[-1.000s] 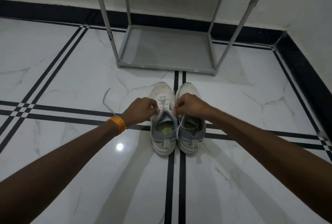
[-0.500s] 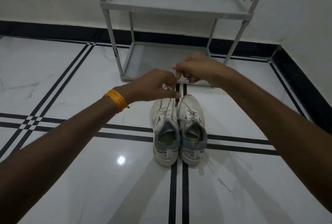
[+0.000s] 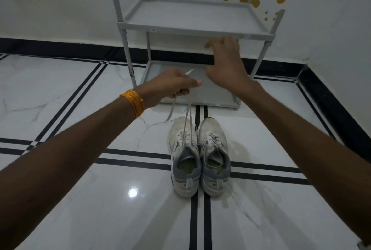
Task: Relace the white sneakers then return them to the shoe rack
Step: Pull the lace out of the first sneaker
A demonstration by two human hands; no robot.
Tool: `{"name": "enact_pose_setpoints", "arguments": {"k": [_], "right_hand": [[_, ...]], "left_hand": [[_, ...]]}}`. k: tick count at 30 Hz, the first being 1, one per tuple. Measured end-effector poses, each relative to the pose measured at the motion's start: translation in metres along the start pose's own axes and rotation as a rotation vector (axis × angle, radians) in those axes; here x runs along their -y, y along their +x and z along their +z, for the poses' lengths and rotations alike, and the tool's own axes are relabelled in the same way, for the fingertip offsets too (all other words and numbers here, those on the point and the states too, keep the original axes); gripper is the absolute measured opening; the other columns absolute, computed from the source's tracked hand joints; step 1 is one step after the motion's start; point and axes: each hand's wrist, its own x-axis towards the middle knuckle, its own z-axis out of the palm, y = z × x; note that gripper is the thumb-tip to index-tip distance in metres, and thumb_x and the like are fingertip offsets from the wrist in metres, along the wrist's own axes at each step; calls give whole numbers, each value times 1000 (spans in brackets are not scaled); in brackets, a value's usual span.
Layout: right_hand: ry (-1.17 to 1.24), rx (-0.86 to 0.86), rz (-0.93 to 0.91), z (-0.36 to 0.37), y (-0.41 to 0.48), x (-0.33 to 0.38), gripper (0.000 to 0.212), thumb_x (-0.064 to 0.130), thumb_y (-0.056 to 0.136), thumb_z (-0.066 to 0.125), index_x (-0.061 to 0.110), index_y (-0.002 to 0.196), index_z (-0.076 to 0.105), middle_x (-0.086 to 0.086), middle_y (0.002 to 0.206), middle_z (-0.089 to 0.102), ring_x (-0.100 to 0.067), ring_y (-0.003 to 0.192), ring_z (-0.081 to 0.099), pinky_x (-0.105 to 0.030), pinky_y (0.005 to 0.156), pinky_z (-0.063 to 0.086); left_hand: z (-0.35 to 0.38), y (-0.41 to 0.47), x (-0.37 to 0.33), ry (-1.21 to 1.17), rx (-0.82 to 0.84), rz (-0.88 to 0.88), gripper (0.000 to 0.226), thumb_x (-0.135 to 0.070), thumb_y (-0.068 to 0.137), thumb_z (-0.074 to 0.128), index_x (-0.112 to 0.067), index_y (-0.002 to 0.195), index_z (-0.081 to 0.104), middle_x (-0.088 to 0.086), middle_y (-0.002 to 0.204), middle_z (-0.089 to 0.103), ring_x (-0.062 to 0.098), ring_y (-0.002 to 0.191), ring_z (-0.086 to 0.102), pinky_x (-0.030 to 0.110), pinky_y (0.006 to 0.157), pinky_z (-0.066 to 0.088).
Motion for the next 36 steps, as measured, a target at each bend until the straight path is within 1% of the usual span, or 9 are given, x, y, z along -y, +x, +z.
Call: {"name": "enact_pose_setpoints", "arguments": {"k": [2,5,8,10,15,20,27,32,36], "right_hand": [[107,192,33,3,-10,-1,27,9,80,69,18,105,64,0,101,61,-15,91,59,-32,75,51],[364,460,76,5,-23,3,15,12,76,78,11,90,73,5,75,64,-9,69,57,-27,66,44],[373,371,-44,6,-25,-3,4,15,81,76,12,83,74,5,73,69,-6,69,65,-27,65,52],[500,348,-12,3,-24,-4,9,16,87,69,7,86,70,4,69,63,0,58,57,-19,57,45],[430,470,-20,6,-25,-2,14,14,84,72,12,96,66,-6,89,70,-11,73,63,-26,61,50],[438,359,-9,11,-27,-7,10,20,86,70,14,79,65,-1,72,63,-10,65,56,-28,60,46],[967,452,52,-21,-20,19,16,17,95,59,2,93,64,-5,76,63,-12,63,59,-21,58,50],[1220,223,154,-23,-5,31,6,12,93,62,6,92,64,-4,80,65,-10,69,62,-19,66,55],[1490,47,529,-4,4,10,5,1,90,64,-3,93,64,-11,83,65,-14,75,65,-21,71,61]], "left_hand": [[-4,0,1,-92,-3,-68,30,-44,87,65,-16,76,64,-1,70,61,11,60,49,25,59,40],[-6,1,4,-208,5,-124,25,-35,90,58,-11,85,66,0,74,62,11,62,51,22,56,41],[-9,-1,7,-269,2,-124,21,-27,89,53,-12,80,64,2,75,63,12,62,51,24,58,41],[-12,-3,8,-249,-4,-119,19,-25,88,52,-11,82,64,3,77,65,12,63,52,24,59,42],[-7,-5,7,-246,-18,-122,19,-19,84,54,-7,84,69,1,73,68,13,66,55,22,59,44],[-10,-6,5,-86,-78,-63,32,-23,91,49,1,99,69,6,88,71,16,78,60,27,72,45],[-4,-11,10,-16,-24,7,30,-8,71,80,-7,98,67,8,97,68,17,92,63,25,79,48],[20,-2,15,255,-366,265,22,6,75,68,-11,87,60,5,86,63,14,77,60,23,69,51],[22,0,24,461,-561,474,24,-5,79,71,-9,97,55,4,84,63,17,73,62,31,67,57]]}}
